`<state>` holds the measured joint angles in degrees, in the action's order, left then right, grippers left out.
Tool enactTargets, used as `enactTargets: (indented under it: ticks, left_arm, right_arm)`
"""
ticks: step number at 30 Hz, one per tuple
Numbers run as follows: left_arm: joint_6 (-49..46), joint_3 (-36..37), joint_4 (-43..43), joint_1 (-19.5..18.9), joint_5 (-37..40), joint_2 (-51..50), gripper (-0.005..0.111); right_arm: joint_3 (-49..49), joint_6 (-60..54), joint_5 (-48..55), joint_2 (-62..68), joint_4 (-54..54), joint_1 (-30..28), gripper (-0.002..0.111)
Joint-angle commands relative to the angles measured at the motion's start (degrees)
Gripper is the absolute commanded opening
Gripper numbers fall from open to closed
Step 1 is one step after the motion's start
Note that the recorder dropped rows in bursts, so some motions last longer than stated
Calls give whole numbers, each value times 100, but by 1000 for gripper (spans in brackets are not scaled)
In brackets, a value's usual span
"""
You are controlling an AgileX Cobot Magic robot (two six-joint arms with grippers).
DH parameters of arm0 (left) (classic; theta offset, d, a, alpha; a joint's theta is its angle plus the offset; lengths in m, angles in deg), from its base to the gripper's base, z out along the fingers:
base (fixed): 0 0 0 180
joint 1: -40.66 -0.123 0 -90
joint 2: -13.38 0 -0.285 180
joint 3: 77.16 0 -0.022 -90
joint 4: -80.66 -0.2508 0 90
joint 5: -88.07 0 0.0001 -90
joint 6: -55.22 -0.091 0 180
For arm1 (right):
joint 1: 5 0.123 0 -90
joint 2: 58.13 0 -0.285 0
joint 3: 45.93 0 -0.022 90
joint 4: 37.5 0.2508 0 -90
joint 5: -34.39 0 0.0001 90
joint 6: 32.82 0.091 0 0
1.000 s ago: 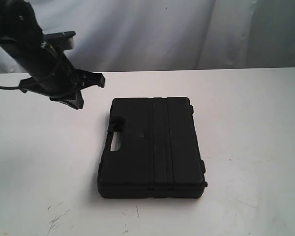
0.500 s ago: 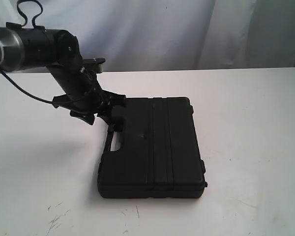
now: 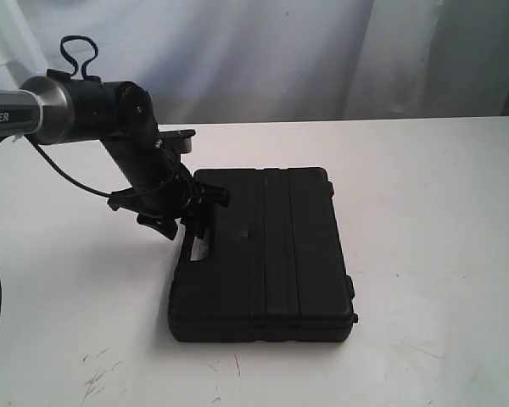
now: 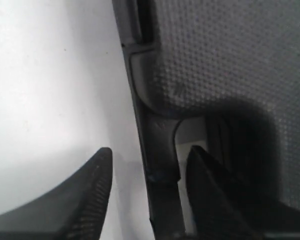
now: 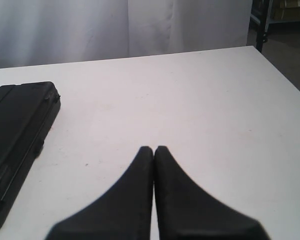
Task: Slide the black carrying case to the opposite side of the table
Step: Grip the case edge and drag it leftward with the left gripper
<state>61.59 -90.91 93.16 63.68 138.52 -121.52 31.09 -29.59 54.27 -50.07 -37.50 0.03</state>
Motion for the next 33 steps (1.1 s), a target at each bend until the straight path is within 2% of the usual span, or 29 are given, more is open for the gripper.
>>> enactTargets:
  ticks: [1, 4, 5, 19, 27, 33]
  left_arm:
    - [-40, -46, 6, 30, -28, -26, 34]
    - [-40, -46, -158, 30, -28, -35, 12]
    - [-40, -46, -245, 30, 21, -35, 1]
    - [710, -46, -1580, -10, 621, -35, 0]
    - [661, -46, -1644, -656, 1136, -35, 0]
    - [650, 10, -2141, -1006, 1417, 76, 0]
  right_arm:
    - [20, 11, -9, -27, -54, 11, 0]
    - [20, 11, -9, -27, -54, 11, 0]
    - [20, 11, -9, -27, -54, 11, 0]
    - [20, 11, -9, -27, -54, 11, 0]
    - [20, 11, -9, -27, -54, 11, 0]
    - [20, 11, -9, -27, -54, 11, 0]
